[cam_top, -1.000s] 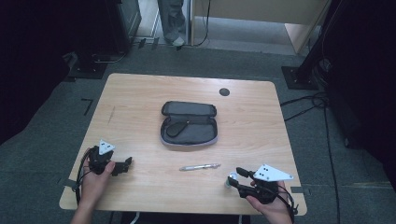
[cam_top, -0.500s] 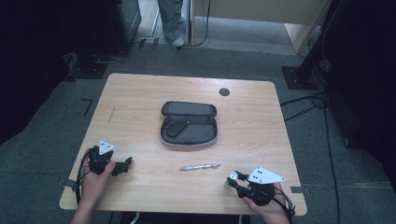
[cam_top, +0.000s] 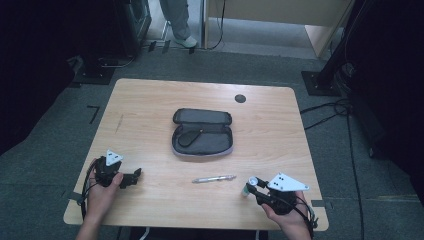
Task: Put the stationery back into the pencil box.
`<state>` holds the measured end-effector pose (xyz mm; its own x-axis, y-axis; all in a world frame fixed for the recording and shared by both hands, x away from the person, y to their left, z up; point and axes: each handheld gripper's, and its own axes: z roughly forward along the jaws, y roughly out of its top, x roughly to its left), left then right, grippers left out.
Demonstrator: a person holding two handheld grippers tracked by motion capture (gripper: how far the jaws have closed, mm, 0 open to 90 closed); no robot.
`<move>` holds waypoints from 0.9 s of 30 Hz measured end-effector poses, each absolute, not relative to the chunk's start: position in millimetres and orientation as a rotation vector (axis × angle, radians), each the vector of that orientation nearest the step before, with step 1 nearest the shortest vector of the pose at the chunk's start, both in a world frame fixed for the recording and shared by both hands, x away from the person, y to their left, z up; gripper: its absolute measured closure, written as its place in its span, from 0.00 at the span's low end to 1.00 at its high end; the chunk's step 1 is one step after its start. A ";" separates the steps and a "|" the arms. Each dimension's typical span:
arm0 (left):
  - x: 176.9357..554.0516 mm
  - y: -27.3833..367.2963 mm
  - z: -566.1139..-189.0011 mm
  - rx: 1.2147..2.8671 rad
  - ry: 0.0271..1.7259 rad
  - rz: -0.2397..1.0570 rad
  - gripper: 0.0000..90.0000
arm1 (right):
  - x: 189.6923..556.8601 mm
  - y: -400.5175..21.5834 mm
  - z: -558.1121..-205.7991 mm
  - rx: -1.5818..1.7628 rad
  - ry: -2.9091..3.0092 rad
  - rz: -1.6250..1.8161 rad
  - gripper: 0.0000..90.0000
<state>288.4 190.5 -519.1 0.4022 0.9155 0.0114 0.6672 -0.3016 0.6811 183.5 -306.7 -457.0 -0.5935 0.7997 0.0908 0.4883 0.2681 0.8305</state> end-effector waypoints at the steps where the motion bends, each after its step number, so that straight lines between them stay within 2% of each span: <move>1: 288.5 190.6 -519.1 2.069 1.342 0.542 0.00 | 185.1 -307.3 -455.5 1.180 2.180 1.248 0.74; 12: 288.5 190.5 -519.1 2.067 1.343 0.542 0.00 | 203.7 -301.7 -436.4 1.210 2.124 1.288 0.74; 27: 288.5 190.6 -519.0 2.071 1.339 0.541 0.00 | 235.9 -273.5 -416.4 1.159 2.117 1.308 0.74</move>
<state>288.5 190.6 -519.0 0.4056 0.9140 0.0124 0.6660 -0.3048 0.6809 235.9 -273.5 -416.4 -0.5799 0.8098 0.0888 0.4420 0.2213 0.8693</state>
